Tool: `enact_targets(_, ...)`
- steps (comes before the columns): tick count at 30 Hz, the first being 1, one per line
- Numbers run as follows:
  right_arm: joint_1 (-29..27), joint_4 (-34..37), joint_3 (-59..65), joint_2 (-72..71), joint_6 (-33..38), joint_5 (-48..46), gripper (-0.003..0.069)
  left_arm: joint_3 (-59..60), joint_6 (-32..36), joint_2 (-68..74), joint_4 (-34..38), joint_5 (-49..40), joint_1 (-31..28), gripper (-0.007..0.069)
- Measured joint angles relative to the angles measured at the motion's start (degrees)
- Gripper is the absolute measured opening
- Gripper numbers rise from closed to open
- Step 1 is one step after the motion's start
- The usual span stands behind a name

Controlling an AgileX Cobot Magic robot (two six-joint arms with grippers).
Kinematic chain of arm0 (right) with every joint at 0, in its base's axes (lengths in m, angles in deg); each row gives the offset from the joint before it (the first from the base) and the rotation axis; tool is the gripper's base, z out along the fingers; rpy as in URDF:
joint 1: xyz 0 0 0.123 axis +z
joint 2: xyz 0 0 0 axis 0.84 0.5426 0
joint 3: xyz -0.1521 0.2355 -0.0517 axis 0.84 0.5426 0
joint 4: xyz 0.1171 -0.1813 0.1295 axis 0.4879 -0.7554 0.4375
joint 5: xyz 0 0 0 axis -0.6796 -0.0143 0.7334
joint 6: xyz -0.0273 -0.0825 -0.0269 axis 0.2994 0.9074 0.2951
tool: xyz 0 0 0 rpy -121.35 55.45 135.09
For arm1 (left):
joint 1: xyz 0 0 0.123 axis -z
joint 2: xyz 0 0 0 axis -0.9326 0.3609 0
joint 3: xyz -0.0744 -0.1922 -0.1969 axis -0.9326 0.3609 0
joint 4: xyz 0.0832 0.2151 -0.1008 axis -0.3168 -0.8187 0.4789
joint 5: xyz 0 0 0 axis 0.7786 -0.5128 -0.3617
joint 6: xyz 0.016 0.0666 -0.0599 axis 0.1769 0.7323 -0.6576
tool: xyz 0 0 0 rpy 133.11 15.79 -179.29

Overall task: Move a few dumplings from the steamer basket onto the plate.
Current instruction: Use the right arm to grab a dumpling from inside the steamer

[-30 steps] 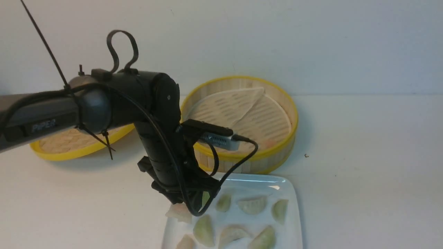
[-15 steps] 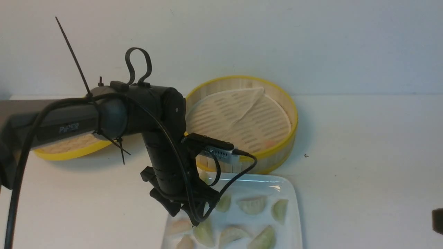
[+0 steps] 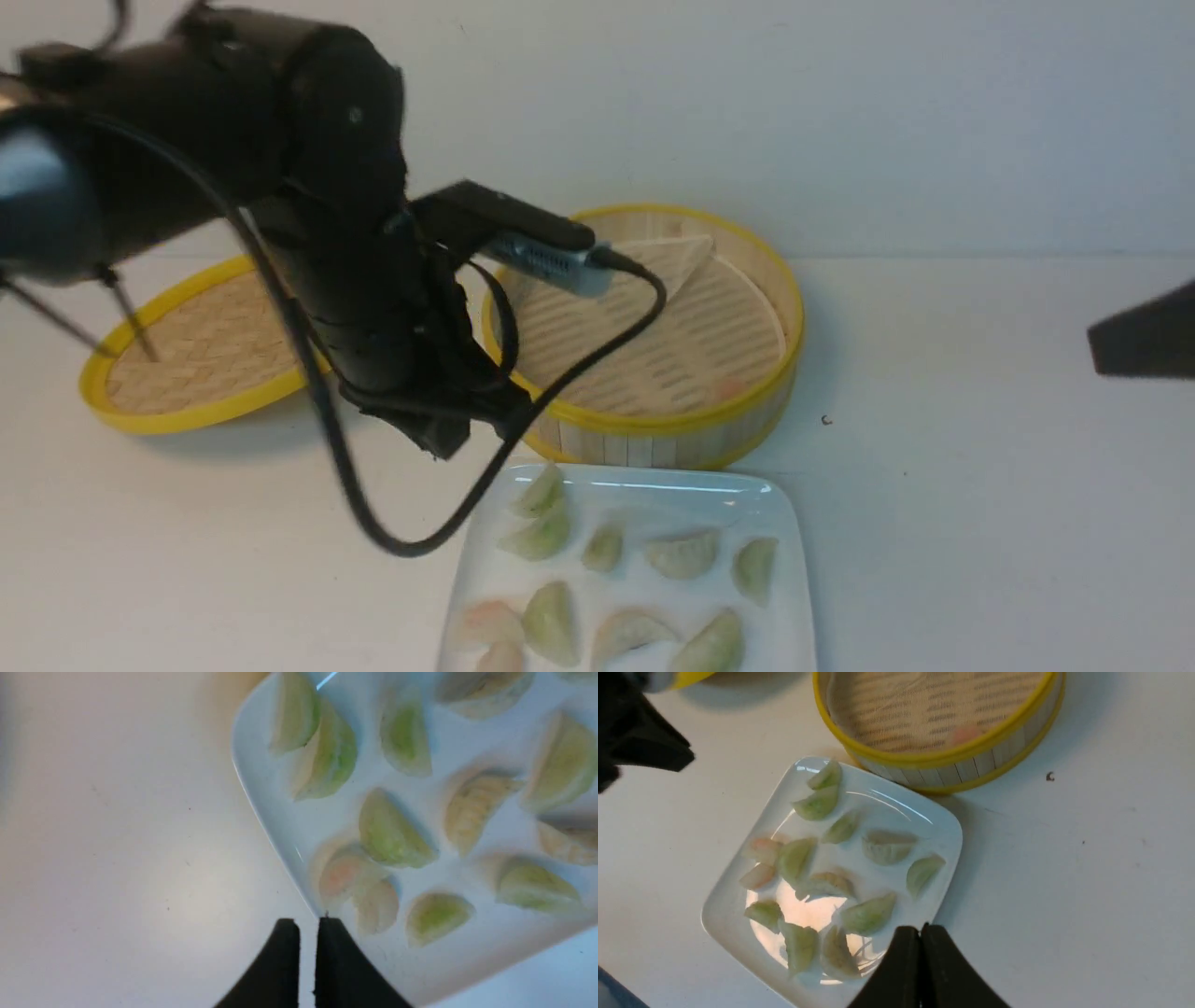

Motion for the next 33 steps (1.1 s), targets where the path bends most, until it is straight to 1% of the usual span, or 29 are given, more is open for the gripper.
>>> enact_targets(2,2.7,-1.3,-2.4,3.6,0.0,0.0,-0.0011,1.6,-0.4,-4.0,0.1,-0.2,0.0,0.0006)
enact_targets(3,5.3,-3.2,-5.2,6.6,-0.4,0.0,-0.0011,4.0,-0.7,-9.6,0.5,-0.6,0.0,-0.0003)
enact_targets(6,12.2,-8.4,-11.5,14.7,-2.9,-0.1,-0.0011,9.9,-1.4,-19.4,1.7,0.2,0.0,-0.0006)
enact_targets(7,12.6,-9.2,-12.3,15.2,-3.2,-0.1,-0.0011,10.7,-1.4,-20.8,2.0,0.6,0.0,-0.0006)
enact_targets(9,16.8,-14.4,-18.1,22.8,-5.4,-0.1,-0.0010,15.8,-1.4,-30.0,3.8,3.6,0.0,-0.0006)
enact_targets(10,17.1,-14.7,-18.4,22.8,-5.4,-0.1,-0.0010,16.5,-1.5,-30.7,3.9,4.0,0.0,-0.0006)
enact_targets(12,19.2,-17.8,-23.1,29.2,-7.1,-0.1,-0.0008,20.9,-1.5,-38.7,5.5,6.2,0.0,-0.0006)
enact_targets(16,20.9,-20.0,-27.5,35.1,-7.8,-0.1,0.0014,26.2,-2.0,-47.4,6.1,6.6,0.0,-0.0006)
enact_targets(17,21.0,-20.3,-27.9,35.4,-7.8,-0.1,0.0016,26.2,-2.0,-47.4,6.1,6.6,0.0,-0.0006)
enact_targets(20,22.4,-22.8,-31.3,41.0,-8.6,-0.1,0.0081,29.4,-3.7,-53.1,6.4,6.6,0.0,-0.0006)
enact_targets(24,23.9,-25.7,-35.5,47.3,-11.7,0.7,0.0216,30.7,-4.4,-56.9,6.9,6.4,0.0,-0.0006)
enact_targets(27,24.4,-26.2,-38.5,51.5,-14.2,1.3,0.0330,30.9,-4.4,-57.4,6.9,6.1,0.0,-0.0006)
enact_targets(29,24.6,-26.3,-40.0,53.9,-15.0,1.3,0.0389,31.1,-4.4,-57.4,7.0,5.5,0.0,-0.0006)
enact_targets(31,25.1,-26.6,-41.0,56.4,-15.5,1.2,0.0440,31.2,-4.4,-57.4,7.0,4.5,0.0,-0.0006)
enact_targets(33,25.6,-26.9,-41.1,58.2,-15.6,1.3,0.0469,31.2,-4.4,-57.4,7.0,4.1,0.0,-0.0006)
